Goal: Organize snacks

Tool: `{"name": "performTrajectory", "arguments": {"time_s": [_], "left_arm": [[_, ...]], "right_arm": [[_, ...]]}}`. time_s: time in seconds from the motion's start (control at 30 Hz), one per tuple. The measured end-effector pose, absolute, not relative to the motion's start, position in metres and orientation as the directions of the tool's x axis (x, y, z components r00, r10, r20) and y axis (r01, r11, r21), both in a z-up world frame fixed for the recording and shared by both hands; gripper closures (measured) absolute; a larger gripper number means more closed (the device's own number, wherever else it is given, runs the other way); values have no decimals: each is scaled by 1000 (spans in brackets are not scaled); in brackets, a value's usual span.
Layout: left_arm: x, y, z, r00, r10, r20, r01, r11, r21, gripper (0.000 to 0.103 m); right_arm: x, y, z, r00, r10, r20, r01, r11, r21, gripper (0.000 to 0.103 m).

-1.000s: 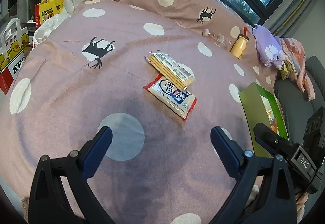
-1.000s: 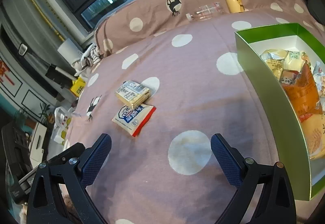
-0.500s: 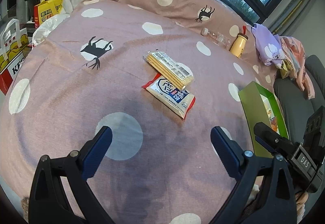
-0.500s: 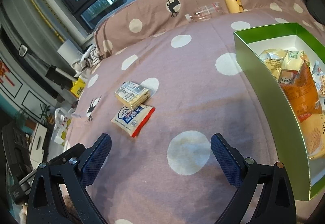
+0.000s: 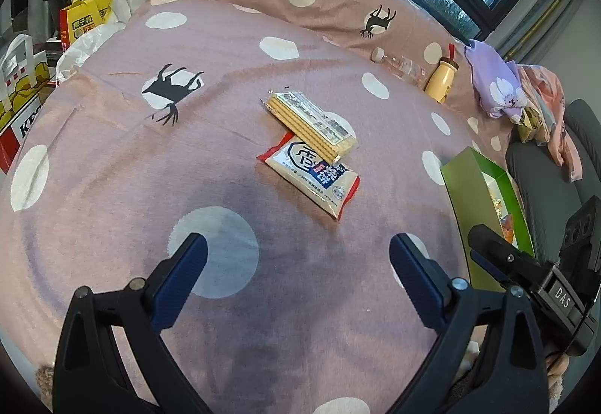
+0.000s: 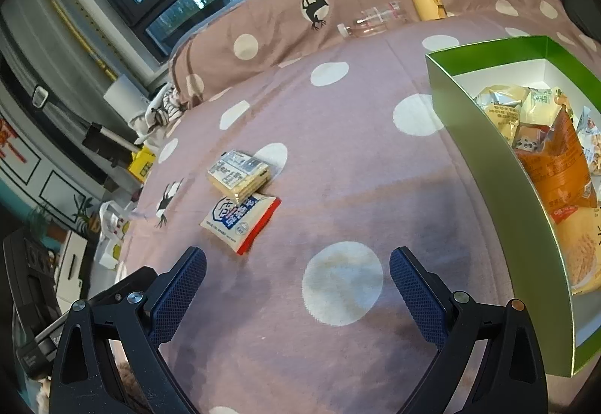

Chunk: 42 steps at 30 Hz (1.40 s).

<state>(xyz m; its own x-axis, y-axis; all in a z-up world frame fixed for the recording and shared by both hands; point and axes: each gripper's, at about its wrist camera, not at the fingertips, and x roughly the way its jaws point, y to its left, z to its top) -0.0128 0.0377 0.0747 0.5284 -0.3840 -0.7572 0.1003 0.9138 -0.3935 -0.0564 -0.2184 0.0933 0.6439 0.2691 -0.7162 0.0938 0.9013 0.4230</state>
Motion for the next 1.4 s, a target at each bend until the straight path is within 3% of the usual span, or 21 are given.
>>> {"name": "performTrajectory", "arguments": {"time_s": [0.53, 0.83, 1.4], "left_arm": [[-7, 34, 73, 519, -393, -760, 105, 911, -399, 6], [-6, 34, 71, 516, -399, -758, 103, 908, -407, 13], [-8, 37, 70, 508, -433, -744, 110, 890, -443, 86]], "right_arm": [[-53, -221, 88, 636, 279, -720, 97, 896, 433, 5], [-53, -221, 88, 635, 280, -720, 96, 896, 433, 5], [-53, -221, 87, 632, 279, -723, 98, 897, 431, 5]]}}
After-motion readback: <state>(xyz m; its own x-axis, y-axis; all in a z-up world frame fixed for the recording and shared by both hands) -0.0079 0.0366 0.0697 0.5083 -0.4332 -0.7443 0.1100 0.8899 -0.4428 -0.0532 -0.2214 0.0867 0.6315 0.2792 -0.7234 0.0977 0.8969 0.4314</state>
